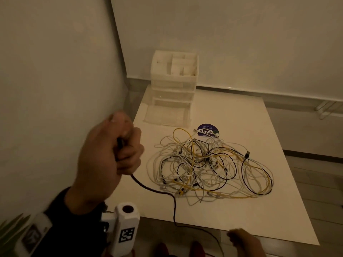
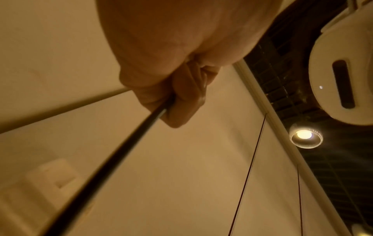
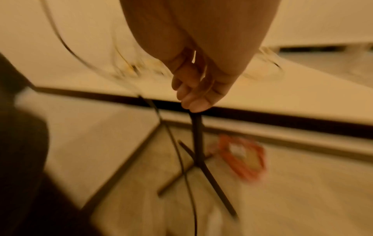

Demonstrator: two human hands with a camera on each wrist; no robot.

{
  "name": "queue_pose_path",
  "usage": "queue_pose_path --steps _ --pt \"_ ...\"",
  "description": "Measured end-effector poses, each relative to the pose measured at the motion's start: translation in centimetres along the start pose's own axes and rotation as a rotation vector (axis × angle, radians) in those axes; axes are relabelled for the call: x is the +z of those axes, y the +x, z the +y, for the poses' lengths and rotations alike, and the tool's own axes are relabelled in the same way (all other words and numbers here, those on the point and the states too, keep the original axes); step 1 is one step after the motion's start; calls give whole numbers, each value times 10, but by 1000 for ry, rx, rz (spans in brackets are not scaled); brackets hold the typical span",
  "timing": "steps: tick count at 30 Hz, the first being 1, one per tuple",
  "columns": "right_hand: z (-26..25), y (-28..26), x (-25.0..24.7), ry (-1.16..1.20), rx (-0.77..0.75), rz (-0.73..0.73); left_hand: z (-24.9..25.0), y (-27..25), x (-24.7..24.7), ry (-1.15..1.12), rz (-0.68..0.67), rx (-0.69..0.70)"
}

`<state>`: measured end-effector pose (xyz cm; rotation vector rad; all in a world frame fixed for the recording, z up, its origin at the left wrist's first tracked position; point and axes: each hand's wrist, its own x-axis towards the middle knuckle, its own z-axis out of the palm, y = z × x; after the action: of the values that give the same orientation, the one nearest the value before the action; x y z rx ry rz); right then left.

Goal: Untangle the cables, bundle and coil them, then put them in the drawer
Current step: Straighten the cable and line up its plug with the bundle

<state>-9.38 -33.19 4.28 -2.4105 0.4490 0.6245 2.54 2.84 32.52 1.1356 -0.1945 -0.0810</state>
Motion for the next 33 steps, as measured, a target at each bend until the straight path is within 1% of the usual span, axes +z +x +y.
queue_pose_path --steps 1,2,4,5,7,8,9,11,13,15,18,22,25,30,33 --pt "-36 4 1 -81 -127 10 -5 -3 1 21 -21 -9" --pt "-63 15 6 -110 -285 -1 -10 -5 -2 24 -34 -7" --pt "-107 20 14 -270 -603 -75 -12 -7 -1 24 -54 -23" --pt "-125 32 21 -340 -691 -59 -13 -8 -2 20 -43 -27" --pt "-165 48 24 -472 -784 -31 -15 -8 -5 16 -5 -22" --pt "-179 57 29 -541 -806 -44 -15 -7 -7 18 7 -21" --pt "-192 63 31 -626 -790 -55 -15 -7 -9 21 19 -24" --pt "-206 73 33 -800 -692 -75 -15 -7 -12 29 48 -33" --pt "-210 81 34 -869 -644 -70 -19 -7 -15 71 89 -32" --pt "-209 84 34 -887 -636 -61 -23 -7 -16 113 132 -3" --pt "-209 92 31 -929 -671 -42 -27 -10 -19 147 182 14" --pt "-194 104 25 -982 -770 -58 -31 -8 -18 186 168 25" --pt "-187 106 29 -969 -794 -67 -33 -3 -13 208 174 46" --pt "-183 117 50 -900 -773 -24 -32 2 -4 271 185 46" --pt "-183 123 44 -903 -856 3 -30 6 -3 274 188 59"
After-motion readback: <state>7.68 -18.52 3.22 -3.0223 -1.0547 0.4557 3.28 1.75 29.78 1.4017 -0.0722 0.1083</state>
